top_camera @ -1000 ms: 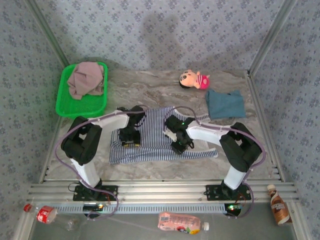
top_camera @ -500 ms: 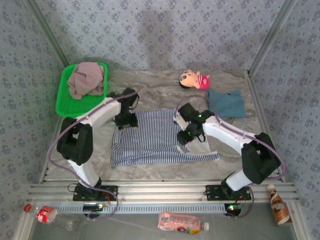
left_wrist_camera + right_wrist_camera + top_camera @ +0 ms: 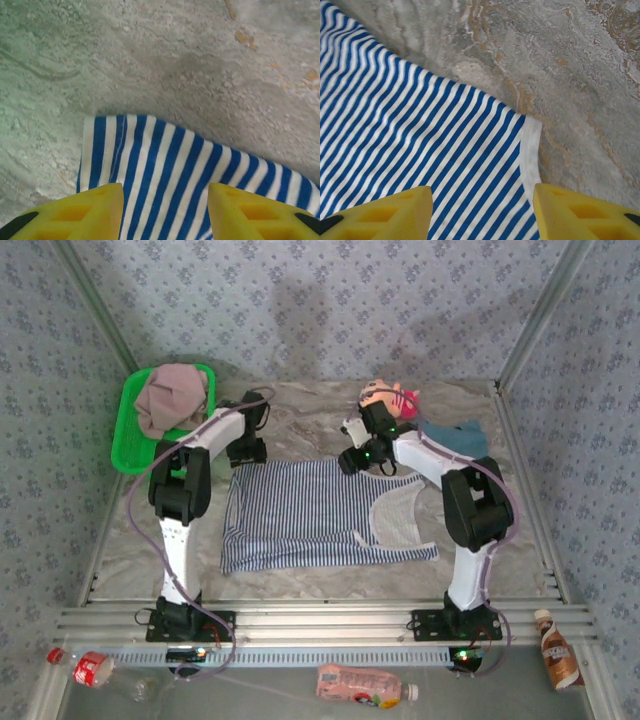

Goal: Fold and stack the tank tops

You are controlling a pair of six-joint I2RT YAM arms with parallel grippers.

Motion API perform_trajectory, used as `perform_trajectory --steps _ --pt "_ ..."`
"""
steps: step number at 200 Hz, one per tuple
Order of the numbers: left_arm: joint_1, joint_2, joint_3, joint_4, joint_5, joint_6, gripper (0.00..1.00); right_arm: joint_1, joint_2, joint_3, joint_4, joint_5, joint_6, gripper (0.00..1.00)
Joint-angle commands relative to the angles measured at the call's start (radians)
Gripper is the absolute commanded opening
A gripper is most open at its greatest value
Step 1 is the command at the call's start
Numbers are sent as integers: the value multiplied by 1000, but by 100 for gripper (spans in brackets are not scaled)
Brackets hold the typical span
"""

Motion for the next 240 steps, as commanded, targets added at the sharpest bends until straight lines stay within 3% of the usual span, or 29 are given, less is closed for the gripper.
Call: perform_trajectory --steps 1,51,110,166,185,199,240 --pt "23 14 53 -35 -70 39 48 -16 70 63 -1 -16 -7 58" --pt "48 40 73 -39 -91 111 48 -31 185 158 -27 -38 5 57" --pt "54 104 98 -5 -31 139 44 -34 249 222 -65 -49 26 55" --pt "68 144 134 7 -5 178 28 -43 305 274 -116 -79 26 49" --pt "70 155 142 4 1 188 21 -46 309 268 -97 -88 25 43" --pt "70 156 149 5 1 191 20 -46 313 275 -85 -89 25 35" --pt "72 162 180 -3 7 224 16 -51 317 293 -55 -110 24 24"
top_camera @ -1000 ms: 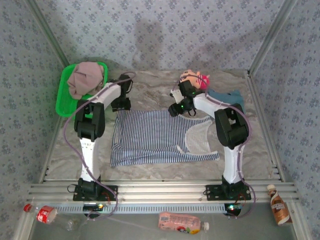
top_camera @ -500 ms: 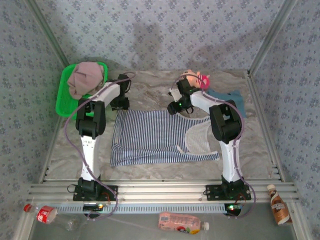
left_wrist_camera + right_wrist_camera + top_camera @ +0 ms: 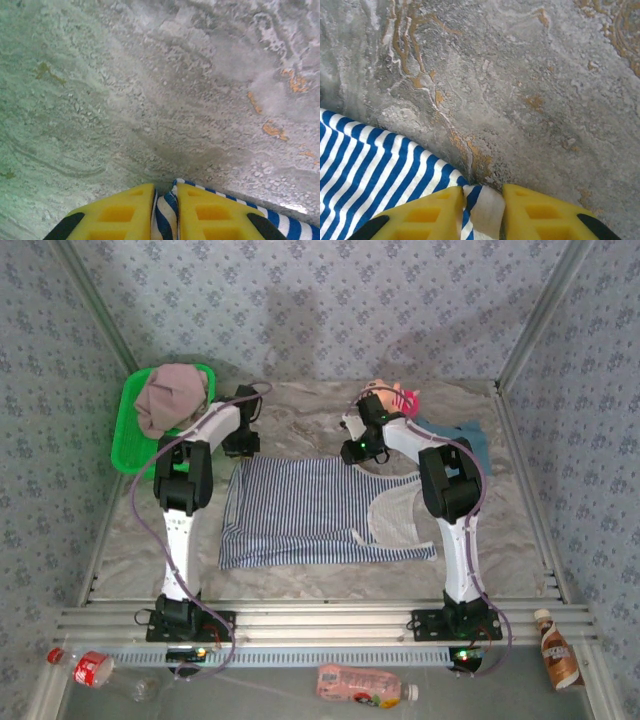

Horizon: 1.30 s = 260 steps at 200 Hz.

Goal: Fold and stack the tank tops

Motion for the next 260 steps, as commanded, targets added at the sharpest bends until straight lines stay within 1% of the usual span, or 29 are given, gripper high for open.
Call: perform_trajectory --steps 1,20,39,77,135,158,197,209,213,223,246,260 --pt "12 38 34 -6 11 38 16 1 29 30 12 -40 2 23" --pt "13 36 50 -21 0 53 12 -4 17 26 45 -45 -17 14" --pt "14 22 54 -26 2 59 9 -6 -13 -12 111 -58 -34 11" --pt "8 -32 32 -18 13 82 6 -4 -110 -139 265 -88 -82 8" --pt "-8 -156 -83 43 24 133 7 11 -246 -322 408 -110 -244 7" --pt "-9 -205 -144 69 21 148 6 18 -286 -366 407 -115 -305 8" --pt "-17 -298 -263 106 18 175 7 35 -352 -450 444 -135 -340 8" --pt "-18 -325 -294 113 7 186 7 38 -374 -462 458 -139 -344 8" --pt "-17 -333 -301 113 -1 189 7 38 -383 -499 462 -140 -342 8" --pt "-16 -344 -318 108 -12 198 7 39 -401 -519 464 -144 -342 8" --pt "-16 -367 -353 104 -13 205 7 56 -443 -541 391 -78 -448 8" --pt "-16 -386 -374 113 -13 201 7 51 -472 -575 387 -72 -480 8"
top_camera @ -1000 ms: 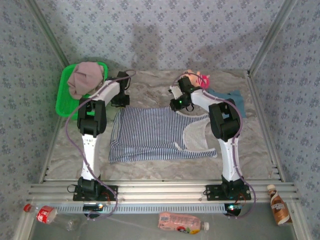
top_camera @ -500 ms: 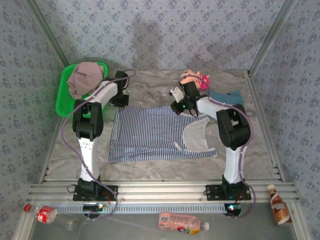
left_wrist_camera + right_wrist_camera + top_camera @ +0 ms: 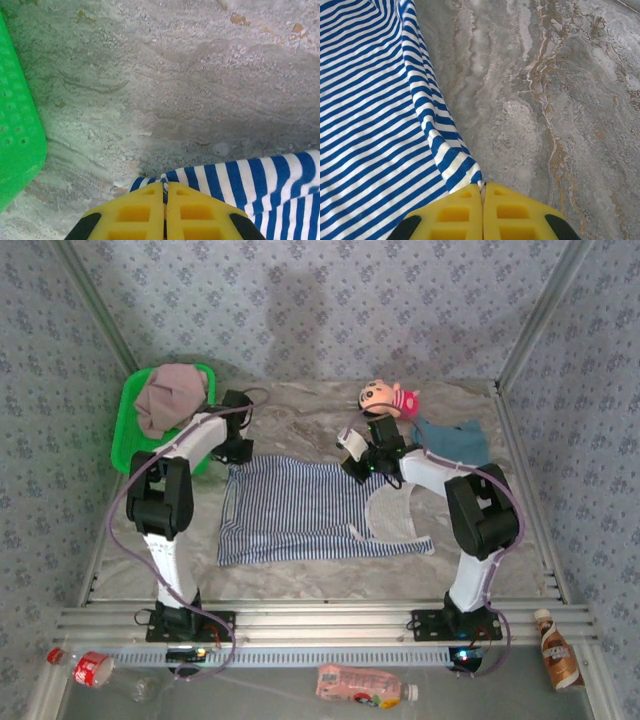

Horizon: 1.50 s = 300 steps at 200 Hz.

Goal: Fold and stack the tank tops

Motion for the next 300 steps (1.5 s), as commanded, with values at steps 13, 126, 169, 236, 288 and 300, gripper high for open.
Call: perform_trajectory --steps 13,126,169,236,288,300 --pt "-5 -79 -48 9 -18 18 7 2 -90 -69 -44 29 -128 8" --pt "-36 -192 -268 19 6 -51 10 65 -118 -174 -149 125 -299 9" --pt "-46 -196 -309 -1 -10 -54 12 101 -124 -201 -174 155 -340 12" --pt "-51 -233 -379 -37 -45 -75 23 156 -153 -250 -228 227 -391 25" --pt "-50 -270 -380 -148 -54 -110 36 173 -225 -289 -278 252 -385 33" --pt "-50 -283 -376 -183 -37 -133 39 174 -259 -286 -297 251 -375 37"
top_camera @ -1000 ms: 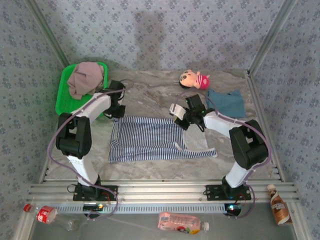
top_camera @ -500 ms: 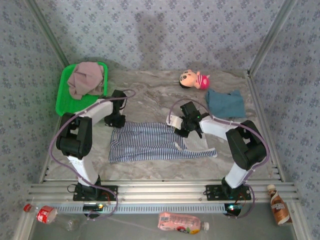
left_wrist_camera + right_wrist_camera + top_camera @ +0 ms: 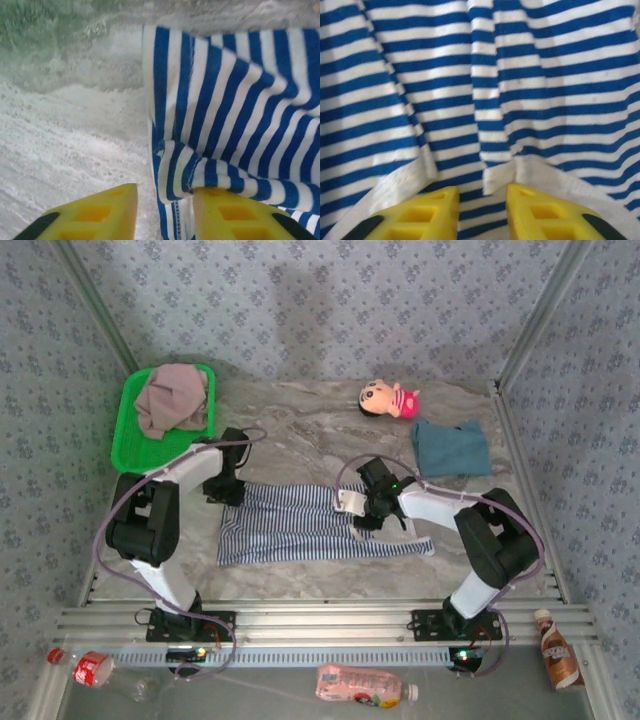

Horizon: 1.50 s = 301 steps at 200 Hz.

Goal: Fold and stack the tank tops

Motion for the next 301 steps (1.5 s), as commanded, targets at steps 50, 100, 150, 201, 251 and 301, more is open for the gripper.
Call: perform_trajectory --steps 50,100,150,201,251,301 --pt "-5 -86 102 -222 138 -162 45 -93 -163 41 -20 -11 254 46" --pt "-31 -7 172 -96 274 -256 45 -195 37 281 -146 198 702 46" --pt "-49 160 227 -25 262 -213 44 -255 194 386 -181 229 932 41" --pt "-48 214 211 -37 238 -172 44 -305 225 385 -168 241 969 37" --pt "-47 210 191 -59 227 -152 44 -318 186 354 -234 231 1002 34" --pt "-44 215 186 -69 224 -140 44 -334 102 246 -253 232 1038 31"
